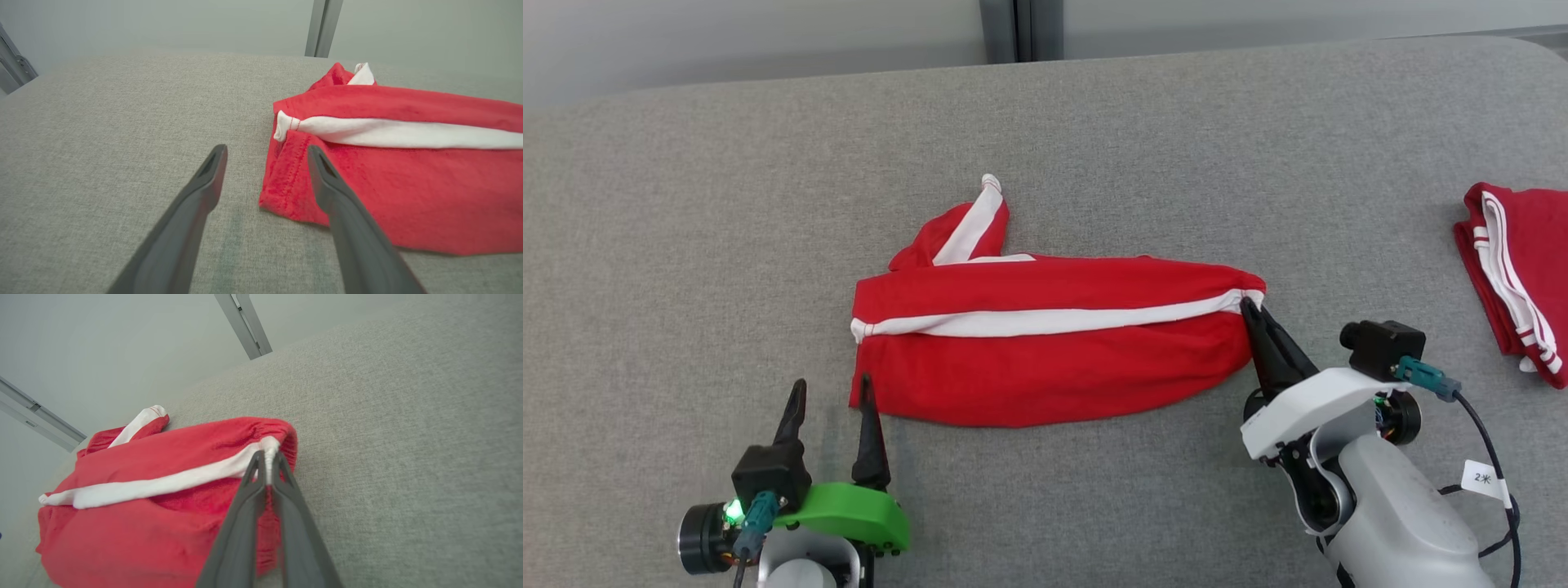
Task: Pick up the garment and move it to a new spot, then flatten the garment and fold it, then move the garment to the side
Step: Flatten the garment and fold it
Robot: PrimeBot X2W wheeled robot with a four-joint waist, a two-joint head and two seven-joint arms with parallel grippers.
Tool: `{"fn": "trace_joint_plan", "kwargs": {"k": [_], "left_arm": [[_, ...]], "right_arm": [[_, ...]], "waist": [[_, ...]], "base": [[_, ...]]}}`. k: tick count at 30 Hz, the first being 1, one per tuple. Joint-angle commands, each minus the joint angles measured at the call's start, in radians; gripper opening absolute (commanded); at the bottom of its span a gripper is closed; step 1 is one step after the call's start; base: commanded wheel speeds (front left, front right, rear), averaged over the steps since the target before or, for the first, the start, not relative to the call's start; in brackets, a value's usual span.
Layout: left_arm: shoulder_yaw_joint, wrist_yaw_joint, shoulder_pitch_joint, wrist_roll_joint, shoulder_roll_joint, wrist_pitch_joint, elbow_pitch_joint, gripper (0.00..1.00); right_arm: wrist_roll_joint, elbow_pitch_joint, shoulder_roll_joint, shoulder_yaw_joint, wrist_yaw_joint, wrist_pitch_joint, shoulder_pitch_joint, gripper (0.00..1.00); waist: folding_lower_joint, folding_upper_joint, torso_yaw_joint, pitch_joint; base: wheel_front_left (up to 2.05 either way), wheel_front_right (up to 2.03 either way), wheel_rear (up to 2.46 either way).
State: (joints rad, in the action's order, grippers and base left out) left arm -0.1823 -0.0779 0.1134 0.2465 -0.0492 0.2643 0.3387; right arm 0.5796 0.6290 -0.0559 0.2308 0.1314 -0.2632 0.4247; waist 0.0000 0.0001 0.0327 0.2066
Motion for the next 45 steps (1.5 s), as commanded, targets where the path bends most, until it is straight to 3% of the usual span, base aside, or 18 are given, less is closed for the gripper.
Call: {"fn": "trace_joint_plan", "kwargs": {"k": [1, 7, 13, 18, 24, 25, 26, 29, 30, 39, 45], "left_arm": [[0.002, 0.008, 0.021, 0.008, -0.003, -0.001, -0.001, 1.0], [0.021, 0.037, 0.081, 0.035, -0.004, -0.001, 0.033, 1.0], [0.049, 0.093, 0.163, 0.062, -0.003, -0.001, 0.114, 1.0], [0.036, 0.151, 0.214, 0.102, -0.003, -0.001, 0.185, 1.0], [0.008, 0.177, 0.239, 0.142, -0.003, -0.001, 0.23, 0.99], [0.008, 0.18, 0.242, 0.143, -0.004, -0.001, 0.232, 0.89], [0.005, 0.183, 0.244, 0.146, -0.004, -0.001, 0.236, 0.59], [0.004, 0.184, 0.246, 0.146, -0.004, -0.001, 0.239, 0.07], [0.004, 0.186, 0.247, 0.146, -0.004, -0.001, 0.24, 0.0], [0.012, 0.192, 0.251, 0.133, -0.004, -0.001, 0.225, 0.0], [0.045, 0.197, 0.244, 0.1, -0.004, -0.001, 0.136, 0.0]], "right_arm": [[-0.011, -0.007, -0.005, -0.009, -0.002, -0.002, 0.009, 0.0], [-0.039, -0.031, -0.013, -0.024, -0.002, -0.002, -0.014, 0.0], [-0.055, -0.042, -0.013, -0.019, -0.002, -0.002, -0.018, 0.0], [-0.06, -0.044, -0.011, -0.011, -0.002, -0.002, -0.022, 0.0], [-0.061, -0.044, -0.01, -0.006, -0.002, -0.002, -0.022, 0.0], [-0.062, -0.043, -0.01, -0.004, -0.002, -0.002, -0.021, 0.0], [-0.062, -0.043, -0.01, -0.002, -0.002, -0.002, -0.02, 0.0], [-0.065, -0.043, -0.009, 0.002, -0.002, -0.002, -0.018, 0.0], [-0.065, -0.044, -0.009, 0.003, -0.002, -0.002, -0.018, 0.0], [-0.07, -0.062, -0.01, -0.005, -0.001, -0.002, -0.016, 0.0], [-0.075, -0.166, -0.01, -0.026, -0.002, -0.002, -0.009, 0.0]], "waist": [[0.0, -0.0001, -0.001, 0.006], [0.0, -0.0001, -0.006, 0.025], [0.0, -0.0001, -0.016, 0.042], [0.0, -0.0001, -0.023, 0.05], [0.0, -0.0001, -0.027, 0.054], [0.0, -0.0001, -0.028, 0.055], [0.0, -0.0001, -0.028, 0.055], [0.0, -0.0001, -0.029, 0.055], [0.0, -0.0001, -0.029, 0.055], [0.0, -0.0001, -0.026, 0.039], [0.0, -0.0001, -0.028, -0.018]], "base": [[0.0, 0.0, 0.0], [0.0, 0.0, 0.0], [0.0, 0.0, 0.0], [0.0, 0.0, 0.0], [0.0, 0.0, 0.0], [0.0, 0.0, 0.0], [0.0, 0.0, 0.0], [0.0, 0.0, 0.0], [0.0, 0.0, 0.0], [0.0, 0.0, 0.0], [0.0, 0.0, 0.0]]}}
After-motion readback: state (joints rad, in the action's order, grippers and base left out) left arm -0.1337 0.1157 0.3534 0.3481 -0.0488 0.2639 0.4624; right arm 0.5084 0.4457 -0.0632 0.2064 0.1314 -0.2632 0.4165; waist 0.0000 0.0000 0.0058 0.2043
